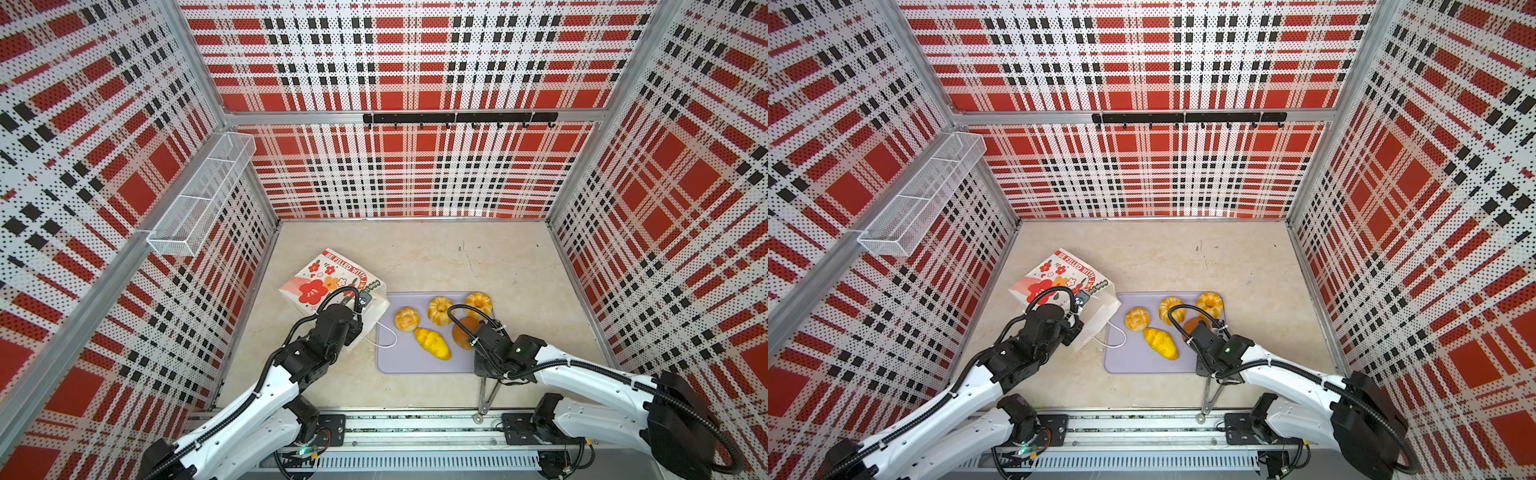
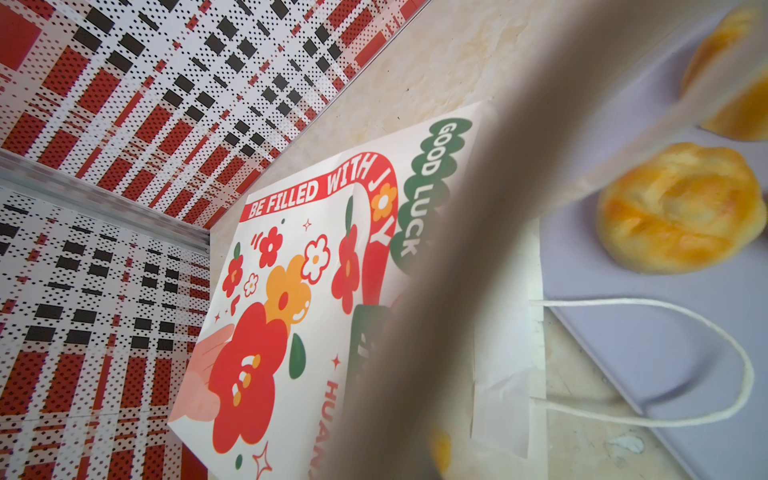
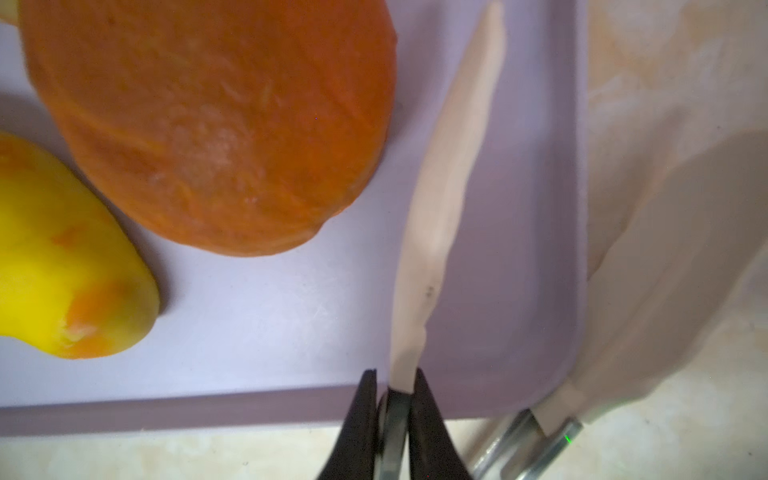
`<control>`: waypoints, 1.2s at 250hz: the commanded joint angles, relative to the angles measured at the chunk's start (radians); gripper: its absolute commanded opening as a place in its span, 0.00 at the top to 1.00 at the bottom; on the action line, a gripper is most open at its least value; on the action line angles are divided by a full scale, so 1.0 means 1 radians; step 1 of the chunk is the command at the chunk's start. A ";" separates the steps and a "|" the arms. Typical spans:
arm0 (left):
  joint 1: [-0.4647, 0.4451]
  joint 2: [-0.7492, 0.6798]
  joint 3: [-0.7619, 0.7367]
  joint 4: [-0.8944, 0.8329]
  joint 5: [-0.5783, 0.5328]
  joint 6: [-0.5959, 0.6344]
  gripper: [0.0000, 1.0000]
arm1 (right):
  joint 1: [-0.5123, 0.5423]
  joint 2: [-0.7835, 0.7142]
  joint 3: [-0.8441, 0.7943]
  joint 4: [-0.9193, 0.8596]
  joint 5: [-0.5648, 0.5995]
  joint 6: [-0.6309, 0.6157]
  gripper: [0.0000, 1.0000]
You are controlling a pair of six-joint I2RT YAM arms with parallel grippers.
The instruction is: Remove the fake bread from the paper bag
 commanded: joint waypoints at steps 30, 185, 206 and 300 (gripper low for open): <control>0.008 0.000 -0.009 0.020 0.010 -0.002 1.00 | -0.002 -0.102 0.068 -0.108 0.038 -0.020 1.00; 0.025 0.013 -0.007 0.035 0.035 0.003 1.00 | -0.710 0.292 0.495 0.175 -0.069 -0.966 1.00; 0.025 0.012 -0.007 0.032 0.034 0.003 1.00 | -0.760 0.492 0.609 0.189 -0.084 -1.025 1.00; 0.030 0.024 -0.010 0.036 0.040 0.007 1.00 | -0.862 0.820 0.892 0.099 -0.081 -0.906 0.00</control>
